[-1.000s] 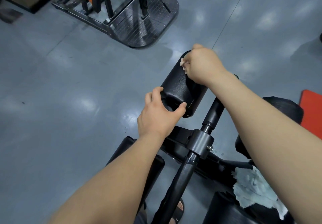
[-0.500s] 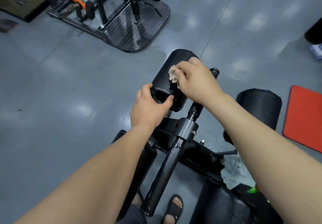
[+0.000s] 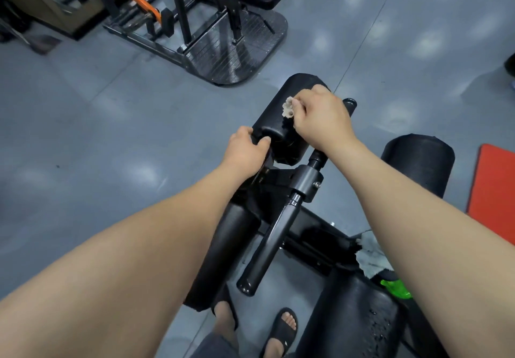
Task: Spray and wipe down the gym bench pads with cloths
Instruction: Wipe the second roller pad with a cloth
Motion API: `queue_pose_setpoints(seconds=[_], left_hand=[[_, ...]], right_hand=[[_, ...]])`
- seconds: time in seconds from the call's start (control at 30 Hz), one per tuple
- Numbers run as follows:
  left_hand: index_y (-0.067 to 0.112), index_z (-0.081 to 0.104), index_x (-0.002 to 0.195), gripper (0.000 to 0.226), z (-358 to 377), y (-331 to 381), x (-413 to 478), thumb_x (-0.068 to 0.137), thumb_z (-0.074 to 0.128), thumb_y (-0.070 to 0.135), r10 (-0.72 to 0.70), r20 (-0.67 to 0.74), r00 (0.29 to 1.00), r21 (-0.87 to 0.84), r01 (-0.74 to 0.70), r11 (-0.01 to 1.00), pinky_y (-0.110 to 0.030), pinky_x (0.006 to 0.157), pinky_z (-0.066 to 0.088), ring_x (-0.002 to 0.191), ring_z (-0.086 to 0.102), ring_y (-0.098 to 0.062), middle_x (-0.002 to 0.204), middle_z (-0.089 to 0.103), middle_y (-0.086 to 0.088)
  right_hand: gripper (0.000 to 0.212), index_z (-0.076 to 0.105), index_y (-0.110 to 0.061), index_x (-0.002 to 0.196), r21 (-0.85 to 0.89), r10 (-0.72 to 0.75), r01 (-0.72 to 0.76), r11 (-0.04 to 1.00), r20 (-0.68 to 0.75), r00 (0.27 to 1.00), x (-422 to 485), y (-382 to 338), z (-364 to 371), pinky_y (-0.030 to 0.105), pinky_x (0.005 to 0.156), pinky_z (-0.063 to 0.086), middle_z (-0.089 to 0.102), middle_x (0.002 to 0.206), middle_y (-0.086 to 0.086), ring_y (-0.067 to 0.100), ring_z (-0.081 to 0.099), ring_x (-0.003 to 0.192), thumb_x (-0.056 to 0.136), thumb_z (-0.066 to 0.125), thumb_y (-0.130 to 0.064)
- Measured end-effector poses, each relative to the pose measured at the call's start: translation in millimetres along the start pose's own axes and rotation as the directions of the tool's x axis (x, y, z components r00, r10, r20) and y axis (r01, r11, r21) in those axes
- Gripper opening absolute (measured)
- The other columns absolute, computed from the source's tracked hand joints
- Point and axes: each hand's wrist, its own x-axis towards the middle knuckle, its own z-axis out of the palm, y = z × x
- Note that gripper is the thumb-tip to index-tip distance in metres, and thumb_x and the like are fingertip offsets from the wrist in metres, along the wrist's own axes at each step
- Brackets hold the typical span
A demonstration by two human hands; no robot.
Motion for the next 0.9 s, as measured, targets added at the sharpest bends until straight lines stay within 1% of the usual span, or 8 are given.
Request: queue_pose_setpoints(seconds=[0.23, 0.3, 0.37, 0.43, 0.53, 0.63, 0.73, 0.9], left_hand=[[0.022, 0.065, 0.102, 0.014, -40, -9, -41, 0.096, 0.053, 0.02, -0.045, -0.127, 0.991, -0.149, 0.026, 0.988, -0.025, 0.08, 0.045, 0.099, 0.064, -0.019, 0.095, 0.065, 0.009], [0.023, 0.065, 0.103, 0.014, -41, -8, -56, 0.096, 0.054, 0.018, -0.043, -0.14, 0.989, -0.241, 0.008, 0.97, -0.023, 0.071, 0.049, 0.087, 0.063, -0.017, 0.092, 0.064, 0.009], [0.024, 0.062, 0.11, 0.018, -39, -7, -71, 0.096, 0.054, 0.016, -0.057, -0.139, 0.989, -0.325, 0.008, 0.946, -0.019, 0.059, 0.047, 0.073, 0.059, -0.013, 0.092, 0.062, 0.008], [0.025, 0.058, 0.121, 0.027, -38, -9, -83, 0.095, 0.058, 0.018, -0.049, -0.118, 0.992, -0.373, 0.002, 0.928, -0.022, 0.067, 0.05, 0.075, 0.059, -0.012, 0.095, 0.061, 0.008], [0.025, 0.055, 0.131, 0.036, -37, -12, -96, 0.096, 0.064, 0.021, -0.017, -0.035, 0.999, -0.482, -0.002, 0.876, -0.037, 0.089, 0.057, 0.085, 0.063, -0.014, 0.108, 0.065, 0.001], [0.019, 0.066, 0.115, 0.017, -37, -13, -108, 0.099, 0.063, 0.018, 0.009, -0.016, 1.0, -0.549, -0.016, 0.836, -0.036, 0.086, 0.058, 0.082, 0.061, -0.012, 0.102, 0.068, -0.008], [0.018, 0.069, 0.095, 0.011, -38, -13, -116, 0.1, 0.059, 0.015, 0.015, -0.065, 0.998, -0.585, -0.05, 0.809, -0.036, 0.084, 0.056, 0.083, 0.061, -0.013, 0.092, 0.069, -0.001], [0.019, 0.062, 0.093, 0.013, -47, -17, -126, 0.102, 0.054, 0.019, -0.101, -0.152, 0.983, -0.739, -0.045, 0.672, -0.031, 0.078, 0.052, 0.089, 0.06, -0.014, 0.098, 0.067, 0.001]], right_hand=[[0.031, 0.068, -0.02, 0.125, 0.055, -0.138, 0.128, 0.99, 0.252, 0.958, -11, -12, -9, 0.036, 0.087, 0.048, 0.065, 0.109, 0.003, 0.026, 0.061, 0.108, 0.104, 0.052, -0.037], [0.029, 0.067, -0.019, 0.124, 0.141, -0.135, 0.099, 0.985, 0.275, 0.952, -20, -20, -13, 0.035, 0.094, 0.049, 0.071, 0.114, 0.002, 0.021, 0.062, 0.112, 0.101, 0.06, -0.034], [0.018, 0.067, -0.021, 0.109, 0.258, -0.108, 0.032, 0.966, 0.283, 0.953, -32, -28, -14, 0.03, 0.084, 0.05, 0.072, 0.101, -0.002, 0.015, 0.064, 0.098, 0.097, 0.066, -0.035], [0.013, 0.066, -0.022, 0.098, 0.349, -0.102, 0.0, 0.937, 0.273, 0.957, -45, -33, -16, 0.023, 0.074, 0.047, 0.069, 0.089, -0.009, 0.009, 0.063, 0.087, 0.094, 0.069, -0.034], [0.01, 0.064, -0.025, 0.089, 0.458, -0.144, 0.014, 0.889, 0.251, 0.957, -58, -37, -22, 0.028, 0.073, 0.049, 0.068, 0.079, -0.01, 0.007, 0.061, 0.075, 0.093, 0.07, -0.031], [0.012, 0.063, -0.026, 0.085, 0.569, -0.192, -0.009, 0.822, 0.291, 0.937, -73, -38, -25, 0.028, 0.068, 0.05, 0.067, 0.07, -0.011, 0.005, 0.059, 0.062, 0.094, 0.07, -0.026], [0.013, 0.064, -0.029, 0.082, 0.58, -0.154, -0.031, 0.814, 0.266, 0.952, -84, -38, -28, 0.028, 0.071, 0.049, 0.065, 0.07, -0.016, 0.004, 0.058, 0.066, 0.093, 0.071, -0.026], [0.014, 0.062, -0.023, 0.089, 0.616, -0.005, -0.143, 0.775, 0.231, 0.973, -91, -41, -36, 0.025, 0.07, 0.047, 0.064, 0.081, -0.013, 0.007, 0.058, 0.073, 0.098, 0.062, -0.032]])
